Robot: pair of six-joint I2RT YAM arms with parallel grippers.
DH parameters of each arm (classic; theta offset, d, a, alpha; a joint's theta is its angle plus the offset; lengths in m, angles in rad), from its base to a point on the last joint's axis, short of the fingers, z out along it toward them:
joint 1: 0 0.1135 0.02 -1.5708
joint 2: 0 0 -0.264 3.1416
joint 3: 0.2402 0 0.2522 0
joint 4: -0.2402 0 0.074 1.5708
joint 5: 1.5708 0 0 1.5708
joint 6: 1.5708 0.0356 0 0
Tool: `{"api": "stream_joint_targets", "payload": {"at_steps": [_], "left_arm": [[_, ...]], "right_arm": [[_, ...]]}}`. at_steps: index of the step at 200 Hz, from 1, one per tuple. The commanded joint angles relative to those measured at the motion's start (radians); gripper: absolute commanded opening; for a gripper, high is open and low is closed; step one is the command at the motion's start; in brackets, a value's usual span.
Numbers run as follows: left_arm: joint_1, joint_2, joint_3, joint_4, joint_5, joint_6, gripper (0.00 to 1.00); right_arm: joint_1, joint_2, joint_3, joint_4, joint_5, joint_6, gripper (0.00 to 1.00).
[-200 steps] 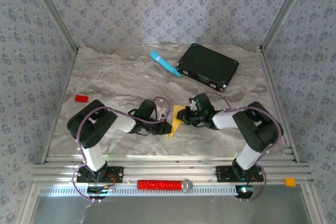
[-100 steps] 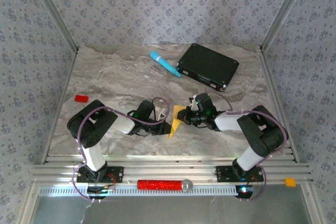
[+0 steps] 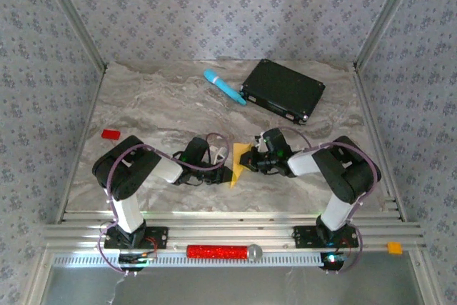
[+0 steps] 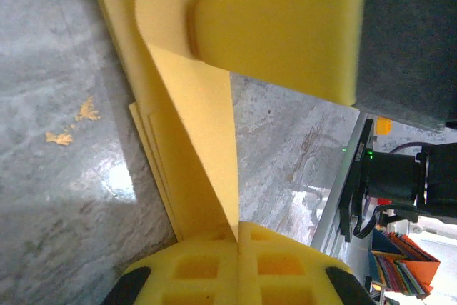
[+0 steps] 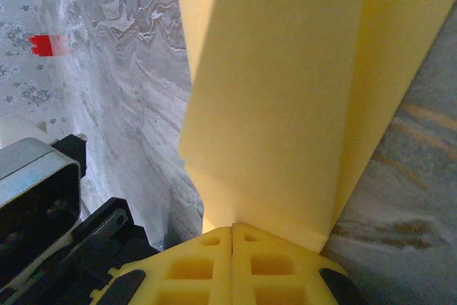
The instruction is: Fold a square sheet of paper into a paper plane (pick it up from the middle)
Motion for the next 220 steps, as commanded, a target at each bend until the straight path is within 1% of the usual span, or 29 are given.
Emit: {"api": "stream_joint_targets", "payload": {"at_steps": [1,49,70,79,93,107,152,162,174,179,194,208,220], "left_arm": [[0.012,0.058,-0.057,-0.145,-0.080,-0.004,0.00],[0.011,0.056,-0.057,-0.153,-0.087,-0.005,0.00],[0.011,0.040,-0.054,-0.180,-0.092,0.008,0.00],[0.012,0.026,-0.054,-0.191,-0.091,0.013,0.02],[0.011,-0.001,-0.052,-0.208,-0.079,0.027,0.08],[0.005,-0.027,-0.045,-0.237,-0.066,0.041,0.10],[-0.023,-0.129,-0.046,-0.338,-0.062,0.076,0.19],[-0.024,-0.168,-0.056,-0.360,-0.079,0.074,0.20],[-0.023,-0.233,-0.070,-0.388,-0.111,0.070,0.25],[-0.022,-0.262,-0.074,-0.401,-0.124,0.069,0.25],[-0.023,-0.358,-0.079,-0.443,-0.164,0.059,0.25],[-0.018,-0.436,-0.075,-0.465,-0.189,0.043,0.19],[-0.008,-0.474,-0.061,-0.484,-0.198,0.036,0.14]], "right_arm": [[0.007,0.026,0.030,0.007,-0.014,0.009,0.06],[0.015,0.039,0.047,-0.062,0.023,-0.012,0.08],[0.030,0.045,0.108,-0.255,0.085,-0.079,0.07],[0.047,0.051,0.142,-0.356,0.125,-0.114,0.06],[0.071,0.071,0.186,-0.484,0.183,-0.158,0.05],[0.089,0.094,0.206,-0.544,0.213,-0.173,0.04],[0.101,0.092,0.184,-0.530,0.229,-0.151,0.03],[0.105,0.087,0.182,-0.530,0.230,-0.149,0.03],[0.111,0.081,0.179,-0.530,0.232,-0.142,0.03],[0.114,0.078,0.179,-0.530,0.231,-0.138,0.03],[0.120,0.068,0.167,-0.513,0.231,-0.118,0.03],[0.123,0.055,0.150,-0.485,0.226,-0.087,0.02],[0.129,0.041,0.133,-0.462,0.232,-0.056,0.02]]}}
